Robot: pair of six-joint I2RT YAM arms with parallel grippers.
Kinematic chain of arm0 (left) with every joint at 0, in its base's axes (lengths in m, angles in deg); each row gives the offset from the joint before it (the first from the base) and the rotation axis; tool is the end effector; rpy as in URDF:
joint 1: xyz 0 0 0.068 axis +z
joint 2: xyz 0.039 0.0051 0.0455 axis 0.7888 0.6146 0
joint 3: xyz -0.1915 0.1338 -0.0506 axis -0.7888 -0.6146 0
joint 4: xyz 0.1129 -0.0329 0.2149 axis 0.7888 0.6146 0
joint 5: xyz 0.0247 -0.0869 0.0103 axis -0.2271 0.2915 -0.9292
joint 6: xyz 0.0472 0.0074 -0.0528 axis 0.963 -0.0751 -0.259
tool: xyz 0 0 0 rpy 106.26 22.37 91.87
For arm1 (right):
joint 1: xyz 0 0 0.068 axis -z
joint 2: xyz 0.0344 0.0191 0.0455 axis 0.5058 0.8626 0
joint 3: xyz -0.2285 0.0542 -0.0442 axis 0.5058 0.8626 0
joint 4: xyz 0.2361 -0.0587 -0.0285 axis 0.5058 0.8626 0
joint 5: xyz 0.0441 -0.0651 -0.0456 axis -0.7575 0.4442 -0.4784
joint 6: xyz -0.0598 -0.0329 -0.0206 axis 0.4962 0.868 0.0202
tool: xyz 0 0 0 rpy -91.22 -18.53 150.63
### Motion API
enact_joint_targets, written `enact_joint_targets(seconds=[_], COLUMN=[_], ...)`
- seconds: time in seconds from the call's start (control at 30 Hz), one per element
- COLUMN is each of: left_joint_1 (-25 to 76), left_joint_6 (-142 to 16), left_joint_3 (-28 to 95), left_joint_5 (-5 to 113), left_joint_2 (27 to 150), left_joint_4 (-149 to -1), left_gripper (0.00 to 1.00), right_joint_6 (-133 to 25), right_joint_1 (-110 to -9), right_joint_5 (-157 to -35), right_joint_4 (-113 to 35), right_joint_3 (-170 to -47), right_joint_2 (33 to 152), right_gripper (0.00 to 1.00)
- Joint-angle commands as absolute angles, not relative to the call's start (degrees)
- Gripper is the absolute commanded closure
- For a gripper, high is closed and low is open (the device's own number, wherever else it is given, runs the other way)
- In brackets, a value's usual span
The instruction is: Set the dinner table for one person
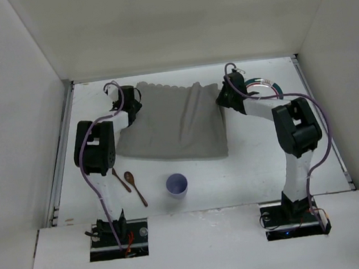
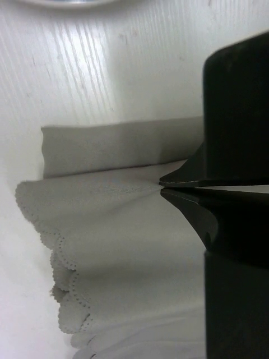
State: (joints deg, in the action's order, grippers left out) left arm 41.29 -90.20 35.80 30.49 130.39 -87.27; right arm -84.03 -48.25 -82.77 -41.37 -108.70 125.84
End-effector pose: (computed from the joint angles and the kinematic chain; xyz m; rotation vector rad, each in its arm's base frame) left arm 0.4418 -0.0687 0.1408 -0.6624 1.9600 -0.2671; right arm 0.4165 0.1279 0.1454 0.4285 2.2061 0.4101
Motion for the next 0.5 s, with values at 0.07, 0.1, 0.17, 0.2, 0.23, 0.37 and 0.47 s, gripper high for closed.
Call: enact_joint_targets(seconds=[0.07,0.1,0.17,0.2,0.23,0.37,0.47], left_joint_1=[43.07,43.15,43.15,43.15,43.07,42.89,42.54], left_joint_6=[-91.47,-91.65,-91.74,-91.83,-91.91,-92.0,-92.0], left_joint_3=[32.41,31.62,30.73,30.47,30.21,29.5,28.1], left_joint_5=[26.8,26.18,25.22,24.77,24.51,24.07,23.37], left_joint_2=[128.79,128.43,127.99,127.82,127.55,126.24,123.26], left_joint_4=[-87.3,-87.83,-88.62,-88.63,-88.63,-88.63,-88.63], left_gripper=[0.74,0.74,0.74,0.74,0.74,0.74,0.7], right_joint_6=[-85.45,-85.27,-85.36,-85.53,-85.45,-83.78,-83.69], right_joint_1=[-45.46,-44.93,-43.79,-43.26,-43.0,-42.91,-42.91], right_joint_5=[-78.23,-77.79,-77.34,-77.34,-77.6,-79.01,-78.32], right_joint_4=[-44.15,-44.07,-43.37,-43.1,-43.01,-42.14,-41.43], right_joint_3=[-105.23,-104.79,-104.52,-104.52,-104.87,-107.59,-106.81], right_joint_2=[118.64,118.11,117.93,118.02,118.54,121.09,119.79], right_gripper=[0.93,0.93,0.93,0.92,0.88,0.63,0.59])
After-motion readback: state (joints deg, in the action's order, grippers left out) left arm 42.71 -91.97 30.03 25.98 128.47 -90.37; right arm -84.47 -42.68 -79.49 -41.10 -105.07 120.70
